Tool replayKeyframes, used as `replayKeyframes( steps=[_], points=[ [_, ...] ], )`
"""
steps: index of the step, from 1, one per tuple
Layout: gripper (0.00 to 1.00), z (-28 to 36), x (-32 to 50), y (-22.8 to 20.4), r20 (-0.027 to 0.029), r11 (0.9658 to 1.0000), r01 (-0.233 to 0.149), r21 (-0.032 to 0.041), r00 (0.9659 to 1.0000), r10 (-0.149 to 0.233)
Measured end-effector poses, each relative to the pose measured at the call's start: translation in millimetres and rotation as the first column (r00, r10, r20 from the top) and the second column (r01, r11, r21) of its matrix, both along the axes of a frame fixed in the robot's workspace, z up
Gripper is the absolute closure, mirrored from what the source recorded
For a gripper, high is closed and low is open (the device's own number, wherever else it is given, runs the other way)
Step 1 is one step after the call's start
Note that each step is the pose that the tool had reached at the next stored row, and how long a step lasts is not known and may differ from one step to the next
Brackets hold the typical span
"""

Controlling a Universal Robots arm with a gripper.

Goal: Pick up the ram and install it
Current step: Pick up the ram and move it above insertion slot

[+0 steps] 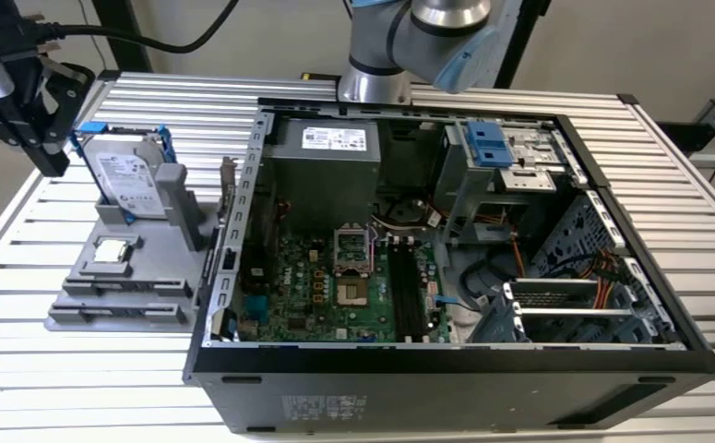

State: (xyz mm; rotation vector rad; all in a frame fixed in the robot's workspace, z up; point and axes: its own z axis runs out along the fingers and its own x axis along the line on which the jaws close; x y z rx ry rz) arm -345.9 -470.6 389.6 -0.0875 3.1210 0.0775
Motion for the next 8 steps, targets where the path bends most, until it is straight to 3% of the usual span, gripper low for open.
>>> replayKeyframes(
  steps=[8],
  points=[
    [1.00, 0.3, 0.0, 0.0, 0.0000, 0.9995, -0.032, 0.0000, 0.9995, 0.032]
  ],
)
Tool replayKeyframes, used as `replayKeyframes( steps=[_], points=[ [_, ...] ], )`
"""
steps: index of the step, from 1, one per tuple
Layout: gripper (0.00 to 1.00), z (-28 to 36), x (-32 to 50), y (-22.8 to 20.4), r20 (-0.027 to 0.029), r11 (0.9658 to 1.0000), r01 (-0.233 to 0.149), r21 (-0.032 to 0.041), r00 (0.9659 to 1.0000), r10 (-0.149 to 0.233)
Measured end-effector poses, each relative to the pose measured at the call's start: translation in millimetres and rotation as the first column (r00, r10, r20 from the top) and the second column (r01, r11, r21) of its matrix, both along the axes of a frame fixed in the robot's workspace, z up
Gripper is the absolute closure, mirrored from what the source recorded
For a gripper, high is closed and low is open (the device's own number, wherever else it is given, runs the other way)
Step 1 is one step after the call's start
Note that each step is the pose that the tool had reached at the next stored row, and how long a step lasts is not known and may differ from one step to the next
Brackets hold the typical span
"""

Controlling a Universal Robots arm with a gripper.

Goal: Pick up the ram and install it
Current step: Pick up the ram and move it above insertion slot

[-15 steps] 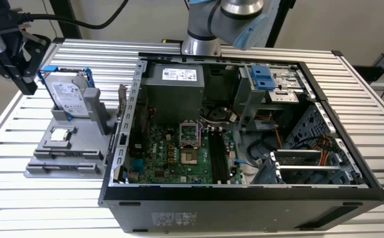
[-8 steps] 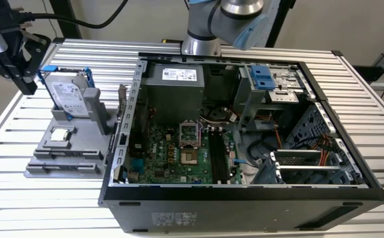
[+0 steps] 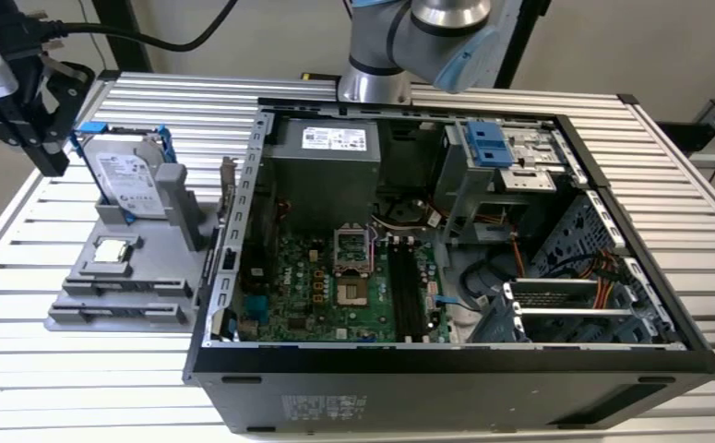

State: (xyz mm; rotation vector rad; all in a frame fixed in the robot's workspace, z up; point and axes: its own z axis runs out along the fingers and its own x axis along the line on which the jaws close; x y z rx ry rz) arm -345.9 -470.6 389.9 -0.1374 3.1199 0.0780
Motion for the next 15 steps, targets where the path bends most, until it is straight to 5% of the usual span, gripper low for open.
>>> replayKeyframes(
  steps=[15],
  points=[
    [1.00, 0.7, 0.0, 0.0, 0.0000, 0.9950, -0.100, -0.0001, 0.9950, 0.100]
  ],
)
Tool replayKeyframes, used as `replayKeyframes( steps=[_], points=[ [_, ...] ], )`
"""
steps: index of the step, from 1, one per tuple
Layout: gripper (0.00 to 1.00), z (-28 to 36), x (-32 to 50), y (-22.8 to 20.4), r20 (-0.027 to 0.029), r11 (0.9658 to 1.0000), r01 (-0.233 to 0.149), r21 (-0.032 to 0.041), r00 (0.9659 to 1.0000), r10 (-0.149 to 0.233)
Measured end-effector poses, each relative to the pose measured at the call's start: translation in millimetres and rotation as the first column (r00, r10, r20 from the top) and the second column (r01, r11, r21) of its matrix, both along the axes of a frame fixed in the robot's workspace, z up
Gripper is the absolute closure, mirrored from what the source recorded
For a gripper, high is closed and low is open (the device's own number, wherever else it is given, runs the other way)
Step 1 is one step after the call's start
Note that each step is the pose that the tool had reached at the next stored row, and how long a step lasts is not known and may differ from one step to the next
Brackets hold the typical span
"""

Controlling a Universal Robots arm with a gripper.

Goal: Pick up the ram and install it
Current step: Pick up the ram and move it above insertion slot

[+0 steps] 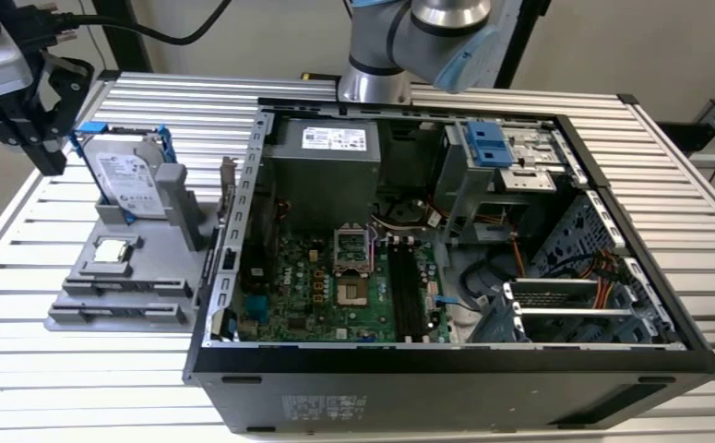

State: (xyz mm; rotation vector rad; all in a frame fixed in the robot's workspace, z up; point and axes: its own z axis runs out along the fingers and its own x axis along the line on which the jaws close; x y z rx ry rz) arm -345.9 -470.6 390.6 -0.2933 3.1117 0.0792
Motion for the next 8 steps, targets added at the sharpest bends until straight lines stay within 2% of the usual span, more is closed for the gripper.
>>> replayKeyframes(
  steps=[4, 8],
  points=[
    [1.00, 0.2, 0.0, 0.0, 0.0000, 0.9993, -0.036, -0.0001, 0.9993, 0.036],
    [1.00, 0.6, 0.0, 0.0, 0.0001, 0.9973, -0.073, 0.0000, 0.9973, 0.073]
  ],
)
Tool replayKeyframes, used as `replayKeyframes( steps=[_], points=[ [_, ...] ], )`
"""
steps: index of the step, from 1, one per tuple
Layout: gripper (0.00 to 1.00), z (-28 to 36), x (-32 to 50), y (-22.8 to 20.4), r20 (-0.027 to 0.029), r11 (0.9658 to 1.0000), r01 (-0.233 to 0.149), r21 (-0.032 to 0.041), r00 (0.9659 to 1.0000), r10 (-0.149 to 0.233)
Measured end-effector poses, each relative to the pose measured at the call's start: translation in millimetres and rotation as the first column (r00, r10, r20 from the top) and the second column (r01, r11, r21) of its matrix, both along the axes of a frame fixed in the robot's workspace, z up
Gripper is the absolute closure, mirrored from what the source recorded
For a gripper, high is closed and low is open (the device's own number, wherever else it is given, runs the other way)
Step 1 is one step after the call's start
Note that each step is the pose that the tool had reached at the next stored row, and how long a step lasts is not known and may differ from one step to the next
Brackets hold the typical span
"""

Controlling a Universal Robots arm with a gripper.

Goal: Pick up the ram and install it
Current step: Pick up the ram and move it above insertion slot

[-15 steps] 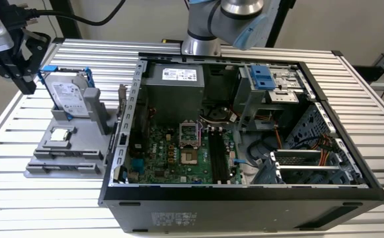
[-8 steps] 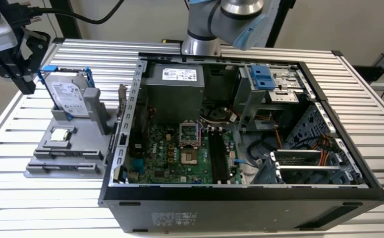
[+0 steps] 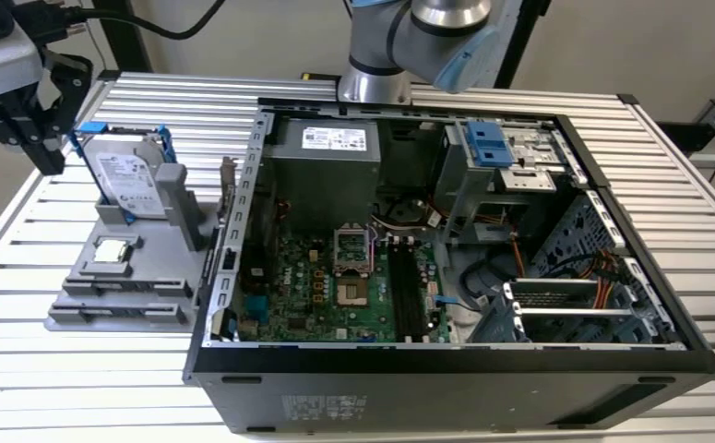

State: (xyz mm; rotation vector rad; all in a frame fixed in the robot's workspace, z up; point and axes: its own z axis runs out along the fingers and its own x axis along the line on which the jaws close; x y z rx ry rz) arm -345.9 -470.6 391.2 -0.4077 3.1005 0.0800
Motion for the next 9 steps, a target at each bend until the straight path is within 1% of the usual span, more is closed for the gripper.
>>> replayKeyframes(
  steps=[5, 9],
  points=[
    [1.00, 0.8, 0.0, 0.0, -0.0001, 0.9988, -0.049, -0.0002, 0.9988, 0.049],
    [1.00, 1.4, 0.0, 0.0, -0.0001, 0.9959, -0.090, -0.0006, 0.9959, 0.090]
  ],
)
